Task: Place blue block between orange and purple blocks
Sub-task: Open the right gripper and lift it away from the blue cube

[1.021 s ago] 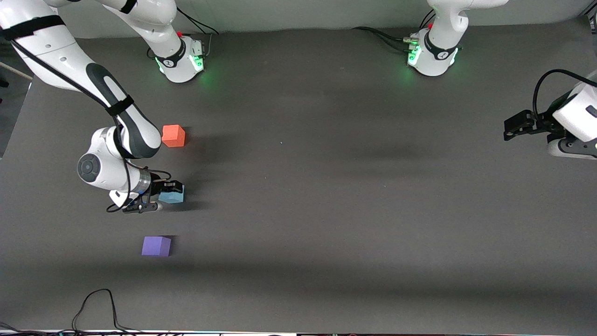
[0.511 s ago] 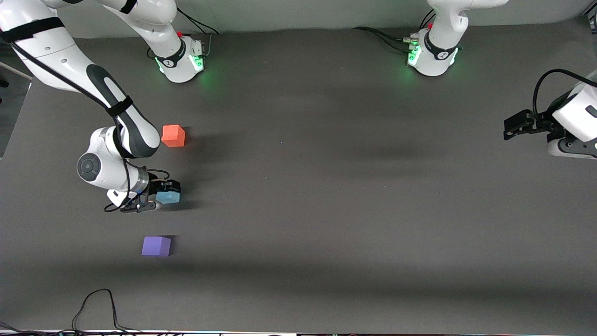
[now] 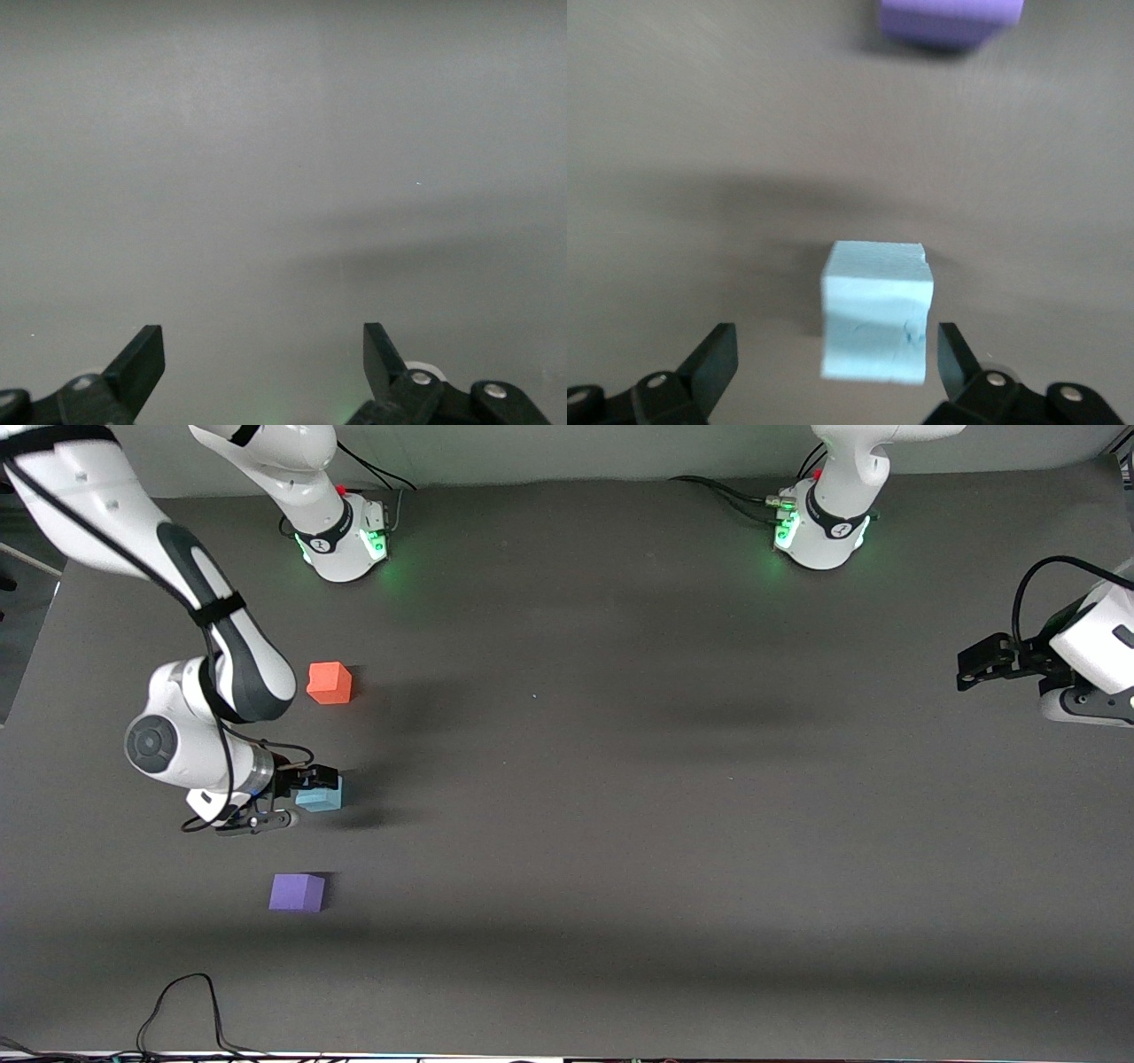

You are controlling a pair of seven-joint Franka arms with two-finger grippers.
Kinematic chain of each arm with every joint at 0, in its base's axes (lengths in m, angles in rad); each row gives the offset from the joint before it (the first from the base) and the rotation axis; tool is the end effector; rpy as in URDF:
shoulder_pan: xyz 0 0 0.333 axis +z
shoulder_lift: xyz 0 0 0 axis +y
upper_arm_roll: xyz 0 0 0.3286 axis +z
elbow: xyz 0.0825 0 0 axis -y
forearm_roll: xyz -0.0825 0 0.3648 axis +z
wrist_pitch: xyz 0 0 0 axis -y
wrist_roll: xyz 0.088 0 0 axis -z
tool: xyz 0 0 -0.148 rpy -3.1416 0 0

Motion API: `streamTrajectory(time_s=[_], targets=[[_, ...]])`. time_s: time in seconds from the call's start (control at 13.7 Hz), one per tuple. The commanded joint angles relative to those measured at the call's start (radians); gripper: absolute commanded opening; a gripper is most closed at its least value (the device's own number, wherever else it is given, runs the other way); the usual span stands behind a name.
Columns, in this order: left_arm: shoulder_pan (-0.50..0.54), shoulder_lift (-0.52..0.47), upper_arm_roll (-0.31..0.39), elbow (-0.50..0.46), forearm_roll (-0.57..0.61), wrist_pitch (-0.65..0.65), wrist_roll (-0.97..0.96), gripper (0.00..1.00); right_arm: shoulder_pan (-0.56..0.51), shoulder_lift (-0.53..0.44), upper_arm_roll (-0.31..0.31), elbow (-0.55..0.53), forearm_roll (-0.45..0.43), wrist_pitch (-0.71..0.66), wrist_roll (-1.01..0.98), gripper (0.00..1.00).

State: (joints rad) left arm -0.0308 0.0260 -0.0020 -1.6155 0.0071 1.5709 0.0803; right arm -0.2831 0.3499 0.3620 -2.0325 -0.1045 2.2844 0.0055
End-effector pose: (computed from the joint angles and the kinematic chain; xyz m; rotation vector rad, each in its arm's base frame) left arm 0.5378 -0.0166 0.5620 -3.1292 0.1775 0.1109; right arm 0.5749 0.0368 0.2618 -3.0901 -0.1999 0.1143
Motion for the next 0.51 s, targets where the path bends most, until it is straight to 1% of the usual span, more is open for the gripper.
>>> streamTrajectory(time_s=[0.0,0.15,0.22,0.29,0.36,0.44], targets=[[-0.003,-0.011,0.004,-0.001,-0.004,-0.005,-0.008,1.00,0.038,-0.193,-0.002,-0.028,-0.009,-0.120,0.022,1.00],[-0.003,-0.011,0.004,-0.001,-0.004,-0.003,-0.008,1.00,0.080,-0.323,-0.015,-0.015,0.003,-0.230,-0.025,1.00],[-0.003,-0.011,0.004,-0.001,-0.004,-0.003,-0.008,1.00,0.108,-0.375,-0.040,0.029,0.049,-0.303,-0.071,1.00],[-0.003,-0.011,0.004,-0.001,-0.004,-0.003,-0.008,1.00,0.154,-0.393,-0.111,0.104,0.105,-0.415,-0.119,1.00],[-0.003,-0.011,0.004,-0.001,-0.004,-0.005,-0.008,1.00,0.248,-0.391,-0.240,0.194,0.147,-0.524,-0.165,1.00],[-0.003,-0.011,0.004,-0.001,-0.004,-0.005,-0.007,1.00,0.330,-0.384,-0.362,0.275,0.164,-0.602,-0.194,1.00]])
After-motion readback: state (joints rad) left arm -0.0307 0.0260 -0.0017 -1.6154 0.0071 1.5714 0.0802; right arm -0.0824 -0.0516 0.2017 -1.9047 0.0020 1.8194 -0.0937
